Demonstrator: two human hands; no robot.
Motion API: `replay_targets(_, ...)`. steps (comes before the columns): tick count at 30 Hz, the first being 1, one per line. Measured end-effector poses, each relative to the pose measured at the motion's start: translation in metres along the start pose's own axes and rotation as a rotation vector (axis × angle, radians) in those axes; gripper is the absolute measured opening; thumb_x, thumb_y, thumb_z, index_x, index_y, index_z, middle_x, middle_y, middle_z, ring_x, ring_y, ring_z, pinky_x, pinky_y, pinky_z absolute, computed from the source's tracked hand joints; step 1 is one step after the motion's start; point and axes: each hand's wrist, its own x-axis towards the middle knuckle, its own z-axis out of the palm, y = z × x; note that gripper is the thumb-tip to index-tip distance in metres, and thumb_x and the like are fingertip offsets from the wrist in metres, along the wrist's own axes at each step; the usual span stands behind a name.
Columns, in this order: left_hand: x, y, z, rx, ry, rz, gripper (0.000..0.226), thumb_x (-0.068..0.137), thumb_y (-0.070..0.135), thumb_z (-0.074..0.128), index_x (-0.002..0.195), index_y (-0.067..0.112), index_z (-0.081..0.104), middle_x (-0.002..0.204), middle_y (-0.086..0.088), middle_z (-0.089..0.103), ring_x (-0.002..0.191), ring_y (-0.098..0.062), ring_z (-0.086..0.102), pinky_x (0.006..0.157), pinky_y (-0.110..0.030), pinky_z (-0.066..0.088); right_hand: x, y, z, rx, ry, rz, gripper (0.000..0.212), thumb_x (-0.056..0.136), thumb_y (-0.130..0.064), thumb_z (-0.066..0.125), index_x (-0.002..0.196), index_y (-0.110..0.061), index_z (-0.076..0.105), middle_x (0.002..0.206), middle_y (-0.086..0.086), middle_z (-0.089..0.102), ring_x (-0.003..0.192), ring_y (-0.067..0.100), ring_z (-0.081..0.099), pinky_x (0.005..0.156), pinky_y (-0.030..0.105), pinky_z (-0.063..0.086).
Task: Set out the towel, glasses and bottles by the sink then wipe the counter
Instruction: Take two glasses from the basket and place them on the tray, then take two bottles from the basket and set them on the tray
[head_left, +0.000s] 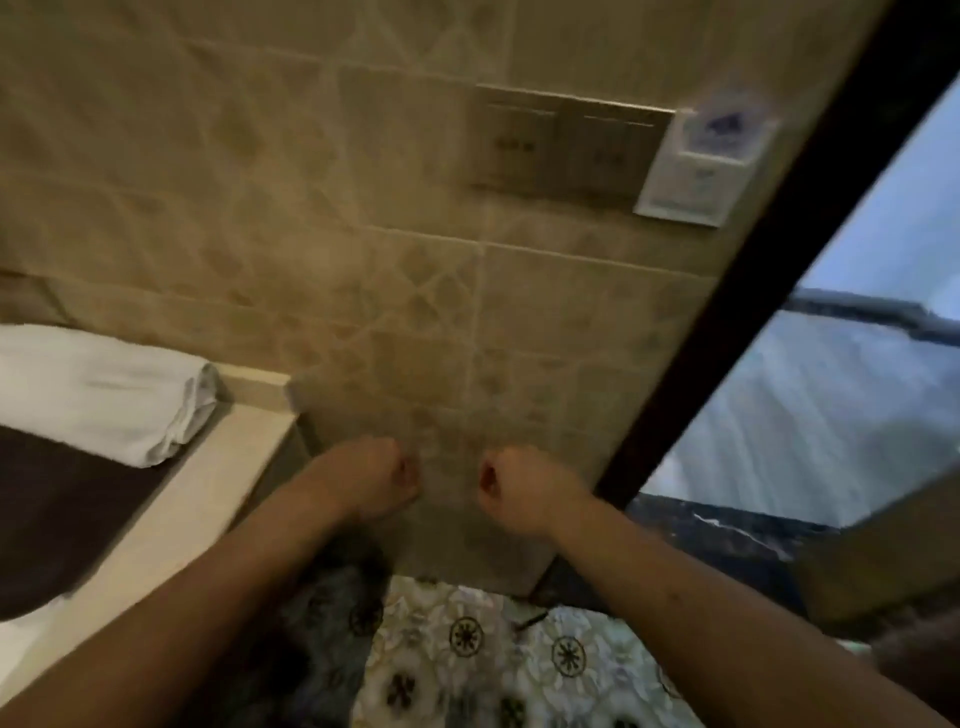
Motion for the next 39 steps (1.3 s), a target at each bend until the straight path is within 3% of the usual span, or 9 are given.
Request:
replay_targets(2, 0.017, 0.070, 0.012, 0.042, -0.006, 0.088, 0.028, 0.093, 0.038, 0.054, 0.072, 0.020, 0.048, 0.082, -0.007, 0.067, 0.081, -0.028, 0.063, 0.064, -0.034, 0.043, -0.049, 0.054, -0.010, -0.021, 0.084, 0.084, 0.014, 0.094, -0.035, 0.055, 0.086, -0.024, 0.056, 0.088, 0.003, 0.063, 0.081, 0.024, 0.061, 0.067, 0.034, 0.046)
replay_targets(7, 0.053, 0.226, 0.045, 0.085, -0.033, 0.384, 0.021, 0.088, 0.046, 0.062, 0.078, 0.030, 0.054, 0.078, 0.008, 0.059, 0.074, -0.016, 0.057, 0.062, -0.032, 0.044, -0.170, 0.171, -0.028, 0.008, 0.245, 0.295, 0.016, 0.093, -0.038, 0.057, 0.096, -0.023, 0.061, 0.097, 0.003, 0.066, 0.086, 0.025, 0.064, 0.071, 0.035, 0.050)
replay_targets(12, 0.080, 0.370, 0.079, 0.199, -0.087, 0.639, 0.020, 0.088, 0.046, 0.059, 0.093, 0.027, 0.062, 0.097, 0.002, 0.069, 0.090, -0.021, 0.063, 0.070, -0.030, 0.044, -0.272, 0.270, -0.030, 0.061, 0.344, 0.552, 0.016, 0.093, -0.037, 0.058, 0.099, -0.023, 0.061, 0.104, 0.004, 0.067, 0.093, 0.026, 0.064, 0.073, 0.034, 0.043)
replay_targets(19, 0.106, 0.531, 0.125, 0.217, -0.158, 0.915, 0.021, 0.091, 0.040, 0.057, 0.098, 0.023, 0.068, 0.094, 0.001, 0.071, 0.086, -0.019, 0.064, 0.084, -0.036, 0.055, -0.388, 0.370, -0.019, 0.163, 0.393, 0.870, 0.014, 0.091, -0.039, 0.059, 0.090, -0.026, 0.054, 0.099, 0.002, 0.067, 0.089, 0.025, 0.064, 0.070, 0.034, 0.047)
replay_targets(23, 0.136, 0.618, 0.153, 0.243, -0.257, 1.049, 0.017, 0.092, 0.038, 0.058, 0.090, 0.022, 0.065, 0.088, 0.000, 0.067, 0.081, -0.019, 0.060, 0.078, -0.033, 0.050, -0.433, 0.423, -0.017, 0.187, 0.360, 1.034, 0.019, 0.090, -0.043, 0.059, 0.091, -0.024, 0.059, 0.093, -0.001, 0.064, 0.085, 0.023, 0.062, 0.069, 0.036, 0.050)
replay_targets(26, 0.168, 0.678, 0.174, 0.212, -0.317, 1.113, 0.013, 0.090, 0.037, 0.061, 0.082, 0.027, 0.058, 0.085, 0.002, 0.066, 0.081, -0.021, 0.062, 0.077, -0.037, 0.053, -0.458, 0.468, -0.017, 0.253, 0.334, 1.129, 0.018, 0.090, -0.043, 0.058, 0.091, -0.025, 0.061, 0.090, -0.004, 0.061, 0.084, 0.020, 0.061, 0.072, 0.040, 0.055)
replay_targets(33, 0.252, 0.791, 0.215, 0.238, -0.384, 1.184, 0.008, 0.088, 0.039, 0.059, 0.086, 0.031, 0.061, 0.083, 0.010, 0.064, 0.081, -0.012, 0.059, 0.073, -0.032, 0.049, -0.483, 0.577, -0.031, 0.303, 0.301, 1.317, 0.015, 0.093, -0.039, 0.059, 0.087, -0.026, 0.061, 0.088, -0.006, 0.063, 0.083, 0.017, 0.061, 0.071, 0.037, 0.055)
replay_targets(36, 0.286, 0.823, 0.229, 0.252, -0.406, 1.191, 0.011, 0.092, 0.036, 0.057, 0.083, 0.030, 0.059, 0.079, 0.009, 0.061, 0.077, -0.011, 0.057, 0.064, -0.026, 0.041, -0.483, 0.614, -0.034, 0.368, 0.295, 1.344, 0.013, 0.095, -0.037, 0.060, 0.087, -0.026, 0.060, 0.084, -0.007, 0.062, 0.079, 0.014, 0.061, 0.069, 0.037, 0.056)
replay_targets(39, 0.310, 0.847, 0.245, 0.322, -0.493, 1.147, 0.012, 0.095, 0.033, 0.051, 0.087, 0.028, 0.058, 0.086, 0.006, 0.060, 0.084, -0.014, 0.056, 0.075, -0.030, 0.046, -0.479, 0.644, -0.030, 0.433, 0.305, 1.335, 0.013, 0.095, -0.037, 0.061, 0.086, -0.027, 0.059, 0.083, -0.006, 0.063, 0.076, 0.012, 0.060, 0.060, 0.032, 0.051)
